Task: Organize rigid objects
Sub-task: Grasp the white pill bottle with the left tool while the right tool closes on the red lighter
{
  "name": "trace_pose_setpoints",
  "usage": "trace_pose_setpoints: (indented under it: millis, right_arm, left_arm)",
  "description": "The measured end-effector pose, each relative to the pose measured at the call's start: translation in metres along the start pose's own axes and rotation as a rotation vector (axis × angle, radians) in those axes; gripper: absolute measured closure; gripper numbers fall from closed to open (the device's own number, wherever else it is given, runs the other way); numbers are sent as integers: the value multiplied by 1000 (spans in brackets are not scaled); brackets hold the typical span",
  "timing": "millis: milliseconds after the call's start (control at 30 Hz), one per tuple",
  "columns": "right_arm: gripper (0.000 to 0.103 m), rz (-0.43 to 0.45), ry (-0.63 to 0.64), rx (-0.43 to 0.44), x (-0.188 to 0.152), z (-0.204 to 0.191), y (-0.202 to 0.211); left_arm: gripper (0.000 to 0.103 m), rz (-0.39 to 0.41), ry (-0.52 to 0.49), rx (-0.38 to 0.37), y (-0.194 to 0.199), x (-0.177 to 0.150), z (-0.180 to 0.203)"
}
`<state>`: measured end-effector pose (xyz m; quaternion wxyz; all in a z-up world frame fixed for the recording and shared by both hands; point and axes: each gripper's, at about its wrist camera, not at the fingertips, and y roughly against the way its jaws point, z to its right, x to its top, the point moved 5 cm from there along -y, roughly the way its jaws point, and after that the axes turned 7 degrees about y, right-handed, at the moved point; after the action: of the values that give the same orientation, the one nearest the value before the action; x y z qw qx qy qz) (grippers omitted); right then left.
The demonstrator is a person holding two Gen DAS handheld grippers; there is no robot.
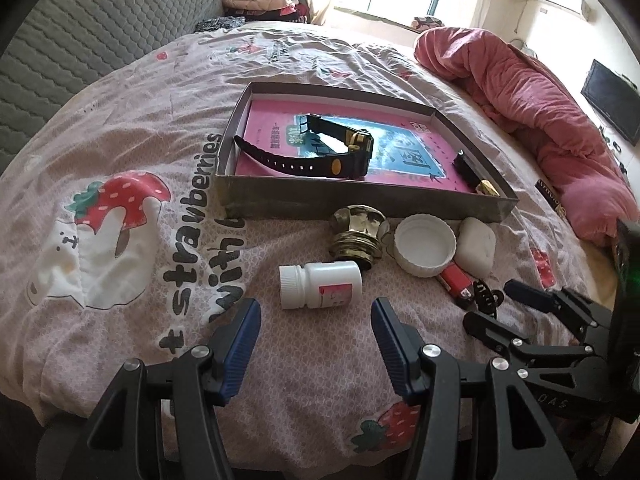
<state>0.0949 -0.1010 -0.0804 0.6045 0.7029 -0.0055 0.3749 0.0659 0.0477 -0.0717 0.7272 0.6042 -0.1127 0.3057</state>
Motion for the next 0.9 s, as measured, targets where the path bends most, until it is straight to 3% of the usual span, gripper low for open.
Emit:
trace_pose_setpoints:
  millis: [400, 533, 800, 900]
  right_arm:
    - [40, 6, -22, 35, 3, 3, -8]
    - [57, 20, 4, 50, 4, -3, -4]
    - [76, 37, 49, 67, 5, -11, -2]
    - [78, 43, 70, 62, 6, -15, 0]
  left_arm:
    - [46, -11, 33, -1, -16, 2, 3]
    - [46, -7, 33, 8, -21, 2, 4]
    - [46, 6, 41, 19, -27, 5, 2]
    - [46, 7, 40, 23, -29, 5, 2]
